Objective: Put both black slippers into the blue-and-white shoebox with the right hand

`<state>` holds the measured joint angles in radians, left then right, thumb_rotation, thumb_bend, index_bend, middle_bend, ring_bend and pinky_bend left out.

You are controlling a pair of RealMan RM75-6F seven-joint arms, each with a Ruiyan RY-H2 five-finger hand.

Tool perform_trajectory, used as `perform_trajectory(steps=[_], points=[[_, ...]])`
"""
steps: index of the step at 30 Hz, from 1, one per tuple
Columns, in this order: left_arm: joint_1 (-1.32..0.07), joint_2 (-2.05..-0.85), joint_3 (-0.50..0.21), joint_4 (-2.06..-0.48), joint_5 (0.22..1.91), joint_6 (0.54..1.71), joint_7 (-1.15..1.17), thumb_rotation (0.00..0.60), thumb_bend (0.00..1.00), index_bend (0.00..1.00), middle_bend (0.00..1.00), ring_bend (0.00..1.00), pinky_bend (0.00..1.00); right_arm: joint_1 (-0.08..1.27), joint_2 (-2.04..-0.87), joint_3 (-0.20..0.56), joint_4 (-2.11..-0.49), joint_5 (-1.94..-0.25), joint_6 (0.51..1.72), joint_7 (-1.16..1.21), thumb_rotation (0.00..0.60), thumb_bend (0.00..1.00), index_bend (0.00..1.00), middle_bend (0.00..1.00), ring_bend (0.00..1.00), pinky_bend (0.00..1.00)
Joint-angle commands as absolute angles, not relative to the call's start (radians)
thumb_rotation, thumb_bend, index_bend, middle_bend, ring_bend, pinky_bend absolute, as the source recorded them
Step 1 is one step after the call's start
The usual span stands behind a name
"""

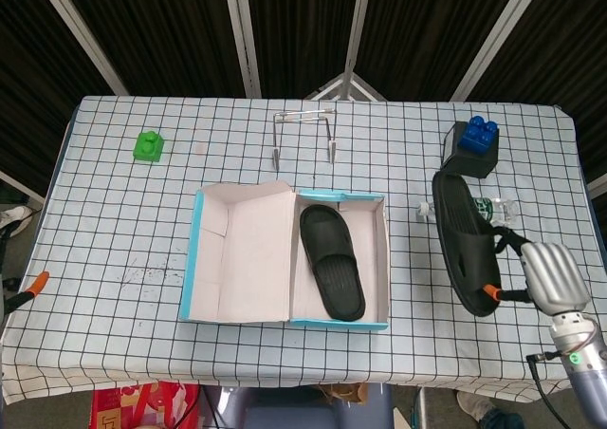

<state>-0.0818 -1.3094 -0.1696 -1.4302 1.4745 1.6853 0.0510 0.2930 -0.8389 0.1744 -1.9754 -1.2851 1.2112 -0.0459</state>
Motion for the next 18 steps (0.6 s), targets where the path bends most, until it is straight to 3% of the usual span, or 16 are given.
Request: perform_trajectory(steps=[1, 8, 18], points=[[-0.082, -1.310, -0.170, -1.429, 1.474, 1.685, 0.051, 0.600, 0.23, 0.19, 0.00, 0.00, 0.12, 0.357, -0.816, 0.229, -2.032, -1.215, 1.165, -0.092, 0.600, 0.45, 0.67, 0.47, 1.00, 1.00], [-0.082, -1.310, -0.176, -1.423, 1.469, 1.687, 0.045, 0.600, 0.23, 0.19, 0.00, 0.00, 0.12, 0.493, -0.876, 0.294, -2.121, -0.992, 1.110, -0.253, 0.600, 0.48, 0.71, 0.48, 1.00, 1.00], [-0.081, -1.309, -0.177, -1.419, 1.469, 1.689, 0.035, 0.600, 0.23, 0.19, 0.00, 0.00, 0.12, 0.611, -1.037, 0.296, -2.130, -0.807, 1.127, -0.376, 0.600, 0.49, 0.79, 0.48, 1.00, 1.00]])
